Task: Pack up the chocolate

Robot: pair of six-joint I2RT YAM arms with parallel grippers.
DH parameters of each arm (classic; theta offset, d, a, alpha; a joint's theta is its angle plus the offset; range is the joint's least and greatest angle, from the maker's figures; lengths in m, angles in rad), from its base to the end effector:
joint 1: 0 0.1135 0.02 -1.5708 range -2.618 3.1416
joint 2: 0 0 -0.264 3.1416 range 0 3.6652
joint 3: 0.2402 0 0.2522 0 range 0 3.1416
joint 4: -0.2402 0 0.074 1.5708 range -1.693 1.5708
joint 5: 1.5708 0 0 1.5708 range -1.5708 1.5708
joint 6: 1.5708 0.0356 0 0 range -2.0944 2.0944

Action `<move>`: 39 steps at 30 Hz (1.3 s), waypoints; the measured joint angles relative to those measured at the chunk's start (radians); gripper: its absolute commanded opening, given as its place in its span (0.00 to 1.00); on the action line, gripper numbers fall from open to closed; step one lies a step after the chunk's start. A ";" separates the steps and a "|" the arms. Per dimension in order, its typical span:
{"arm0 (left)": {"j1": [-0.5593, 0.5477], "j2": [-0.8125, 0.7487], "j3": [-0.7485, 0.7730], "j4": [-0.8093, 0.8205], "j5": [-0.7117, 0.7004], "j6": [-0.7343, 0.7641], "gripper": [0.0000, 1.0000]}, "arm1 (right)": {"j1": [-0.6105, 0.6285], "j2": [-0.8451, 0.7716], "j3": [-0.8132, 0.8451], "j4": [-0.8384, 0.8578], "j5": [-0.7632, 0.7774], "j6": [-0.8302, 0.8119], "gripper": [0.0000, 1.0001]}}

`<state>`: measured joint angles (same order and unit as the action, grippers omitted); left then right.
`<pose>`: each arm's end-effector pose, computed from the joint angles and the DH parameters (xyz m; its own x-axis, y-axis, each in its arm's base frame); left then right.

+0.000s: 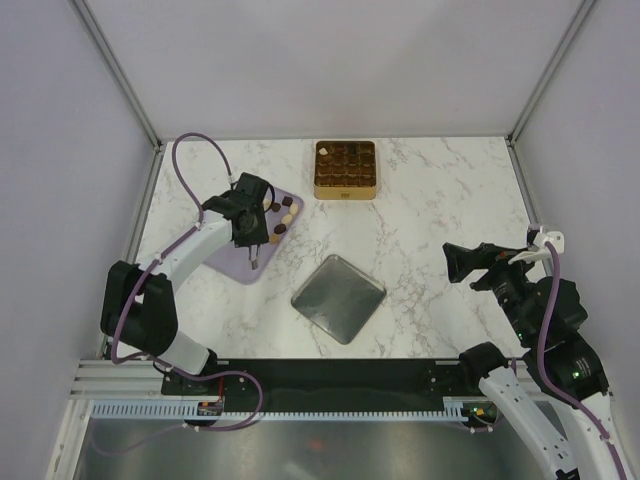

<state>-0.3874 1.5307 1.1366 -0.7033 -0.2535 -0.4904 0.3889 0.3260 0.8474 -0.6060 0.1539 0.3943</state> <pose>0.2886 -0.1081 0.2421 -0.8493 -0.1459 -0.5073 -0.1589 0.9871 -0.0178 0.0587 0.0182 0.3629 -0.1618 0.3440 -0.9249 -0.1854 0.9100 0.3708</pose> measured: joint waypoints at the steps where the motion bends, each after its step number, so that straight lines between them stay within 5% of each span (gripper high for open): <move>1: 0.000 -0.001 0.000 -0.003 -0.002 0.000 0.41 | 0.000 0.000 0.000 0.000 0.000 0.000 0.94; 18: -0.032 -0.051 0.205 -0.085 0.020 0.010 0.38 | 0.000 0.006 0.000 0.008 -0.002 0.002 0.94; 28: -0.175 0.185 0.578 -0.067 0.045 0.067 0.38 | 0.000 0.026 0.000 0.015 0.000 0.002 0.94; 39: -0.176 0.409 0.753 -0.052 0.074 0.113 0.37 | 0.000 0.037 0.000 0.015 0.002 0.002 0.94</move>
<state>-0.5636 1.9396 1.8900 -0.7555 -0.1791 -0.3775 0.3889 0.3630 0.8474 -0.5911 0.1558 0.3962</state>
